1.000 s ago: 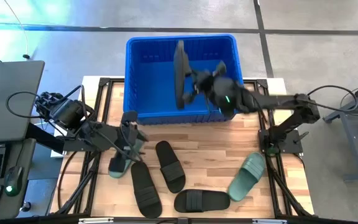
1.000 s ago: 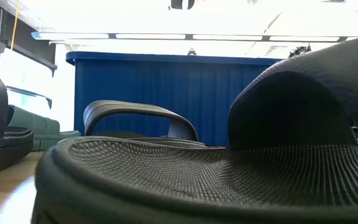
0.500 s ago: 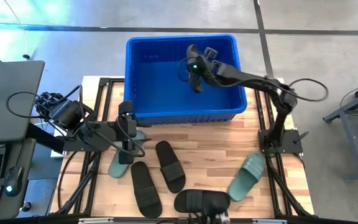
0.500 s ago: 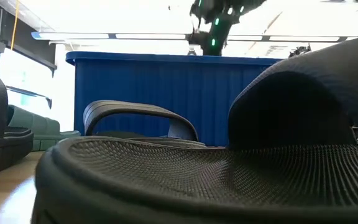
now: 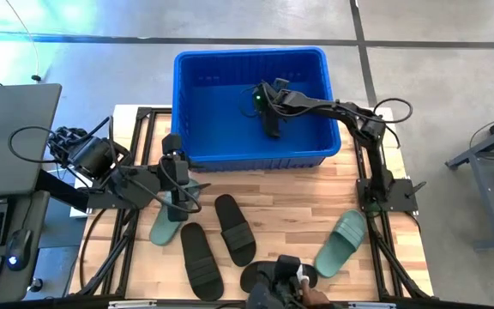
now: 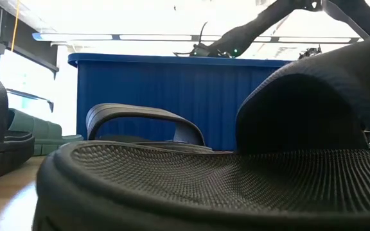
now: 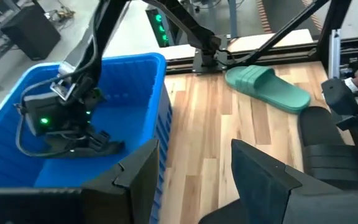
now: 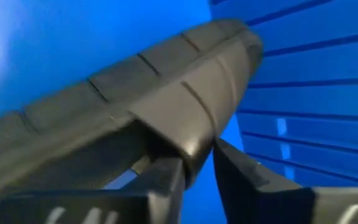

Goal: Pick and place slides into bin
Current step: Put the black slide into the blue bin

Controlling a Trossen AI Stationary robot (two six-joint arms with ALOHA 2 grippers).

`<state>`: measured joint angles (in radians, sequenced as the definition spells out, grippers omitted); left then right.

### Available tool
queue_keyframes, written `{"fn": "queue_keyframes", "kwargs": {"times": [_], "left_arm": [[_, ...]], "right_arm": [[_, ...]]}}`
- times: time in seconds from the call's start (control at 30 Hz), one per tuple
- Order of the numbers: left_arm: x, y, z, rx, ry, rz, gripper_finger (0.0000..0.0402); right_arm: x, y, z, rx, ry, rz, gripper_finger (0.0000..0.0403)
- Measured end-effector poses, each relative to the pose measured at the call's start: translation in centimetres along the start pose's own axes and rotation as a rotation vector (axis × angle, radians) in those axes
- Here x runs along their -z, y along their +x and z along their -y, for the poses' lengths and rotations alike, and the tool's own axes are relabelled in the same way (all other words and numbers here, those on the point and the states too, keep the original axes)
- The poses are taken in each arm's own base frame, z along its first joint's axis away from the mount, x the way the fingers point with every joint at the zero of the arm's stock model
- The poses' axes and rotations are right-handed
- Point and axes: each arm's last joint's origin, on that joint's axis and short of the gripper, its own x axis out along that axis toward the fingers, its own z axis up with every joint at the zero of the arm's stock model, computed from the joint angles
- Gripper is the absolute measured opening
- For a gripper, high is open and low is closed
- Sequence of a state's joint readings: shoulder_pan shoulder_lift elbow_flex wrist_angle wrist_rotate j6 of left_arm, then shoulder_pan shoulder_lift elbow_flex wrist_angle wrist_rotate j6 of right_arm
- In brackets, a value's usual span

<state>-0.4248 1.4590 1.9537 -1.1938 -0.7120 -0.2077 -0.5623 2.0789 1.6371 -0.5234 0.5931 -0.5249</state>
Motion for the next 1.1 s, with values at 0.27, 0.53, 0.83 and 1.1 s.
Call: {"fn": "queue_keyframes", "kwargs": {"times": [0.27,0.53,0.83,1.1], "left_arm": [[0.0,0.0,0.0,-0.009,0.004,-0.001,0.0184],[0.1,0.0,0.0,0.008,0.005,-0.006,0.0184],[0.1,0.0,0.1,0.049,-0.008,-0.012,0.0184],[0.1,0.0,0.1,0.05,-0.008,-0.013,0.0184]], "right_arm": [[-0.5,0.0,0.2,0.014,0.032,0.045,0.0162],[-0.8,-1.4,-0.7,0.007,0.034,0.042,0.0205],[-3.2,-4.1,0.6,-0.002,0.17,0.2,0.0195],[-5.5,-11.4,2.5,-0.351,0.217,0.284,0.0175]]}}
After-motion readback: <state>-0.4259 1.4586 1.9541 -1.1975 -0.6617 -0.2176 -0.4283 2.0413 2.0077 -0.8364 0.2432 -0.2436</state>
